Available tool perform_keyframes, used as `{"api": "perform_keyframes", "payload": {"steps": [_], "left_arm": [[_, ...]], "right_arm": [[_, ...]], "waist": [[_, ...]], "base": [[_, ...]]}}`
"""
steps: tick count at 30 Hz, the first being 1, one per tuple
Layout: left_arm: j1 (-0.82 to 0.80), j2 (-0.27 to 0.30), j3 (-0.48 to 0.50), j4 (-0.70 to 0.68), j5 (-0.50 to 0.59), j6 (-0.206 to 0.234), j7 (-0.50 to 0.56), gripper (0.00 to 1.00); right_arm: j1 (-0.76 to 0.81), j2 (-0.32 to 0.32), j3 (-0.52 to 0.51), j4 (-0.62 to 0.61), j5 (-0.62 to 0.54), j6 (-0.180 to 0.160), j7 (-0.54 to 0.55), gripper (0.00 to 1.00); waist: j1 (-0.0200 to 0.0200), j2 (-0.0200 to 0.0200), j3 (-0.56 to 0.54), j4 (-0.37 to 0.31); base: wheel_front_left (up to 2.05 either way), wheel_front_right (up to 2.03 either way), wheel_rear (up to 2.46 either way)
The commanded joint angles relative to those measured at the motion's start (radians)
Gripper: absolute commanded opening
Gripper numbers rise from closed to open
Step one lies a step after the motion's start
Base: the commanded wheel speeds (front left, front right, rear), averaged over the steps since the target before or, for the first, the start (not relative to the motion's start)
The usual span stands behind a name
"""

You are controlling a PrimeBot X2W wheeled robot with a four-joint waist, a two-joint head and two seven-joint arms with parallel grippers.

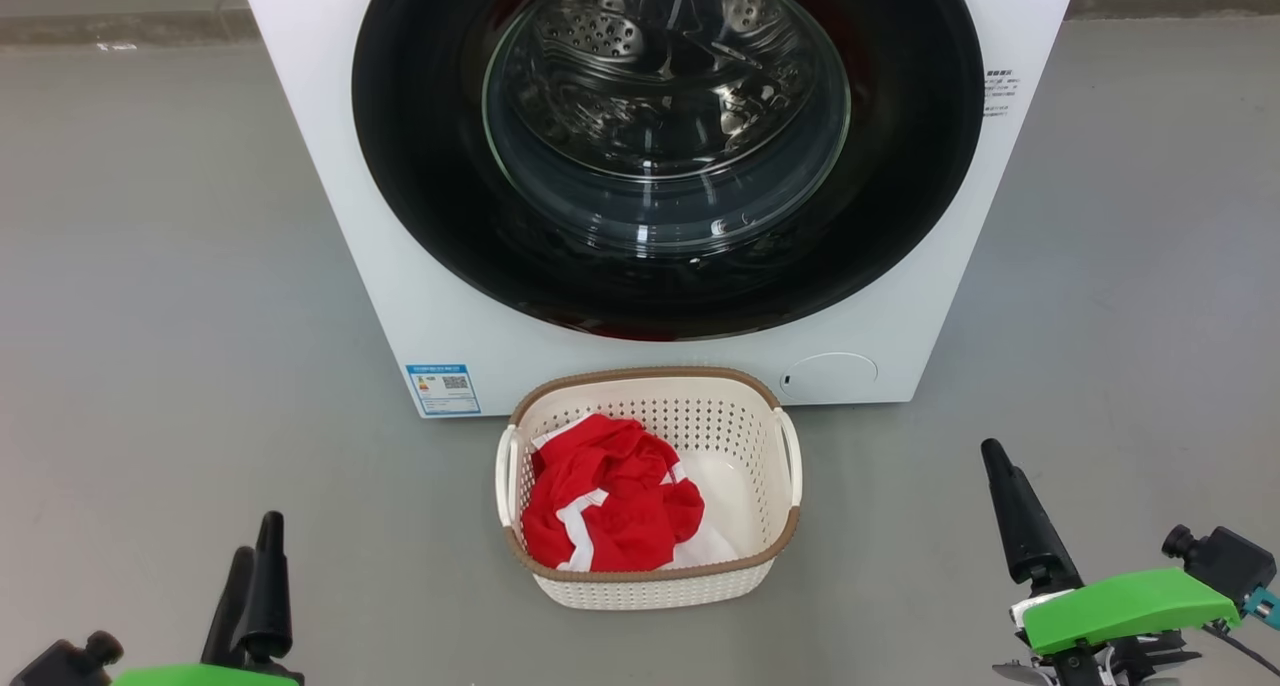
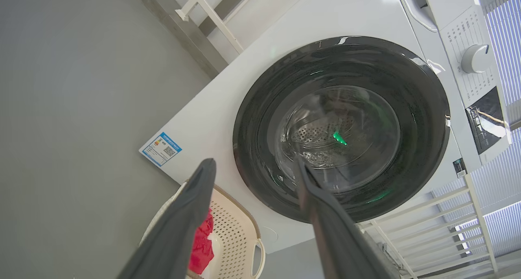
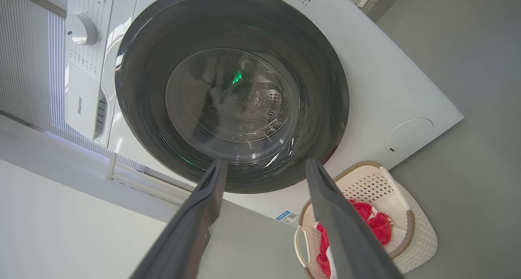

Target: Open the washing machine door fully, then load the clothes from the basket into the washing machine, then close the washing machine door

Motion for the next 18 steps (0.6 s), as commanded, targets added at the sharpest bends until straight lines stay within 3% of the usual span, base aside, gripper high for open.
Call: {"api": "perform_keyframes", "payload": {"steps": [1,18], "left_arm": [[-0.046,0.024,0.019,-0.028,0.049,-0.002,-0.014,1.0],[-0.046,0.018,0.029,-0.035,0.396,-0.002,-0.065,1.0]], "right_arm": [[-0.051,-0.017,0.02,-0.032,-0.043,0.001,-0.016,1.0],[-0.076,-0.022,0.031,0.01,-0.397,0.001,-0.066,1.0]], "waist": [[-0.0001,0.0,-0.001,0.0],[-0.0001,0.0,-0.001,0.006]], "base": [[0.0,0.0,0.0],[0.0,0.0,0.0]]}}
